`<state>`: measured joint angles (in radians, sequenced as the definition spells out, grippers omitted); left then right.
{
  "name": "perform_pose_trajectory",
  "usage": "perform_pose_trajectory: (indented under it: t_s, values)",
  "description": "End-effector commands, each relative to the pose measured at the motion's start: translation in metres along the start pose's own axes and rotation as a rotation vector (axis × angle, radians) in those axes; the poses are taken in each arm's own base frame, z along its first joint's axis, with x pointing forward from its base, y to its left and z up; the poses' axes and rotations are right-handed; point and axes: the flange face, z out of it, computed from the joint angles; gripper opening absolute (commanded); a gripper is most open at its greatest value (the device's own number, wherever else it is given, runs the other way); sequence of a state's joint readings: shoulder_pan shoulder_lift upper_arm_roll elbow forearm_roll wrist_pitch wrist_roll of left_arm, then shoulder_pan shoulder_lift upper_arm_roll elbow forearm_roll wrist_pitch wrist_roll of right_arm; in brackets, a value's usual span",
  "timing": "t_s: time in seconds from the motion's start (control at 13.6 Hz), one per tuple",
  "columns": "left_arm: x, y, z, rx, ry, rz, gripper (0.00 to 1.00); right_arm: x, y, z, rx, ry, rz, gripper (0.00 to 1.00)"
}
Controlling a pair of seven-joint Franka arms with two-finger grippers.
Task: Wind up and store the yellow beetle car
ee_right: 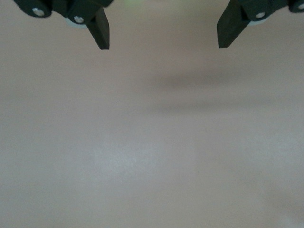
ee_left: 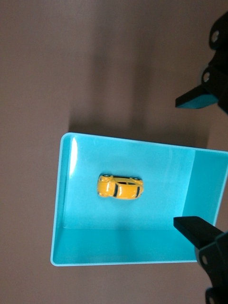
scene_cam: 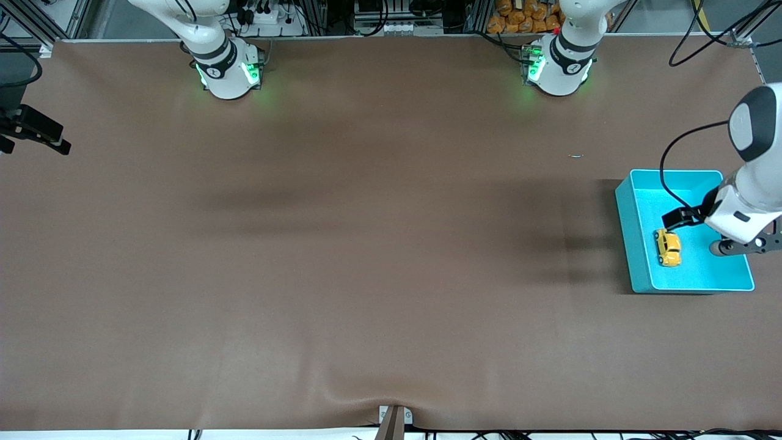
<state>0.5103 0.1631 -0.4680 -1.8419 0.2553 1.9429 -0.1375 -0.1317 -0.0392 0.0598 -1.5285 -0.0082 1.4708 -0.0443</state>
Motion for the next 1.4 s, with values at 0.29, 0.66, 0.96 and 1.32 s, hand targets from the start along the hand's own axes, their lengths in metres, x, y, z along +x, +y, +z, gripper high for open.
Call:
perform_pose_trajectory:
  t_s: [0.29, 0.66, 0.96, 1.32]
  values:
    - [-0.051, 0.019, -0.077, -0.031, -0.013, 0.000, 1.00, -0.005, -0.024, -0.006, -0.019, 0.000, -0.021, 1.00]
    - [-0.087, 0.069, -0.130, -0.038, 0.004, 0.104, 1.00, -0.003, -0.028, -0.007, -0.013, 0.020, -0.040, 1.00]
    - [-0.103, 0.091, -0.153, -0.079, 0.035, 0.144, 1.00, -0.003, -0.032, -0.004, -0.012, 0.024, -0.050, 1.00]
    - [-0.088, 0.090, -0.186, -0.144, 0.092, 0.186, 1.00, -0.004, -0.028, -0.005, -0.011, 0.031, -0.045, 1.00]
